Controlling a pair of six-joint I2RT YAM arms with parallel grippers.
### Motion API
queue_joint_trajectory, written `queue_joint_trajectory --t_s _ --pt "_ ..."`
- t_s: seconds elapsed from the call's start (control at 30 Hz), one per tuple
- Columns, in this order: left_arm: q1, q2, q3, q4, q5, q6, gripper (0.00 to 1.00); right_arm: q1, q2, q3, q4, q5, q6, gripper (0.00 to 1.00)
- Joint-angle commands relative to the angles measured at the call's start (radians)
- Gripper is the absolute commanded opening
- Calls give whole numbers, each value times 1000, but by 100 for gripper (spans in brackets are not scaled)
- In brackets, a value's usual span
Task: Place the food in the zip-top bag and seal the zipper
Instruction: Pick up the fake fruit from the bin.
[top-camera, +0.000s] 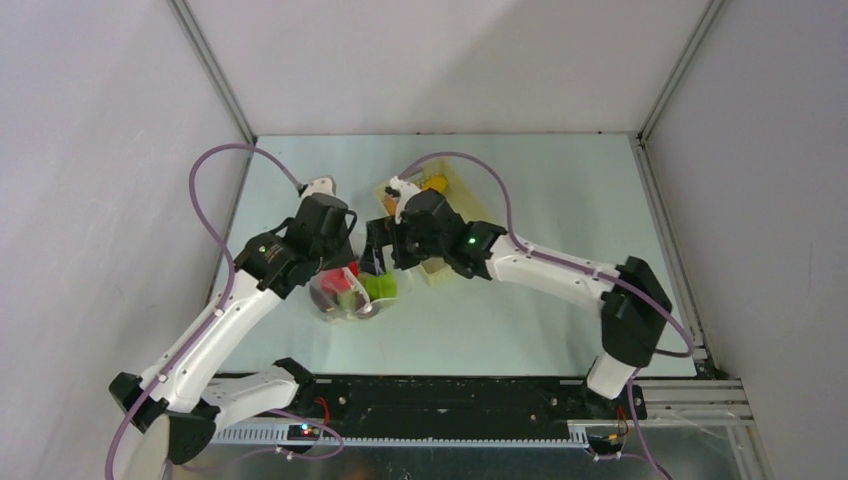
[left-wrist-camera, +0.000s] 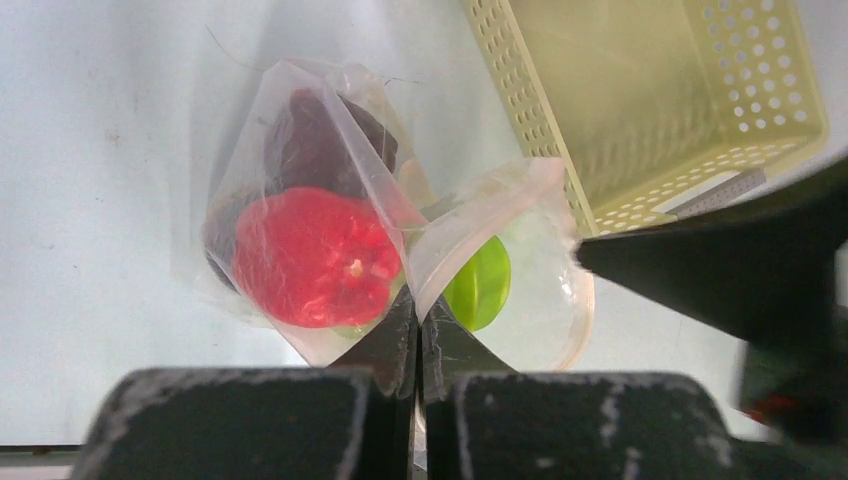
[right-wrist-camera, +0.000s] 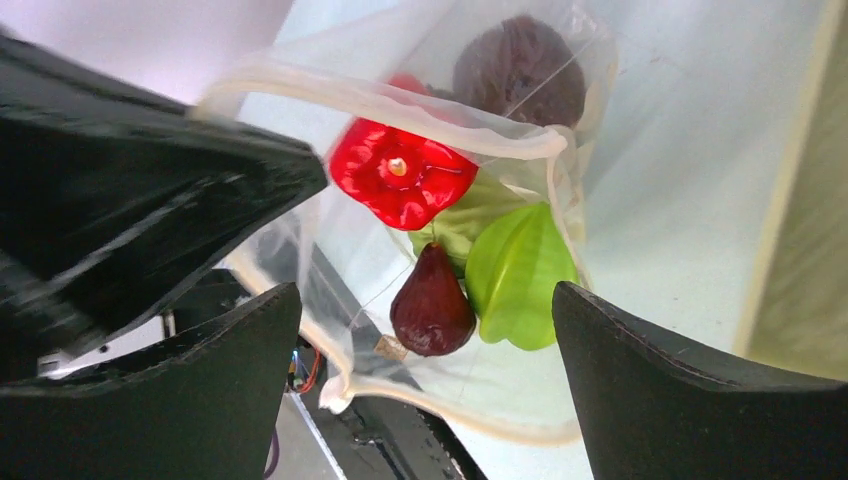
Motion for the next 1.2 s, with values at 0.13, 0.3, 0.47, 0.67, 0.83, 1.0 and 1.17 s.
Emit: queue_joint_trajectory --t_s 0.13,0.3,0.47,0.67,0.83,1.0,1.17 --pt "0 -35 1 -5 -110 -21 0 -128 -200 -49 16 100 -97 100" --pt "5 -61 13 -41 -181 -30 0 -249 -130 -47 60 42 -67 100" --pt "11 -85 21 -61 -219 -31 0 -319 -50 -2 98 47 -51 99" --pt "18 -88 40 -97 -268 -49 0 -347 105 142 71 54 -35 99" --pt "23 -92 50 -103 -281 -47 0 -351 257 261 53 43 17 98" --pt "28 -95 56 -109 -286 -46 0 -352 387 374 33 79 56 96" --pt "30 -98 44 -105 -280 -49 0 -352 474 458 11 126 89 93"
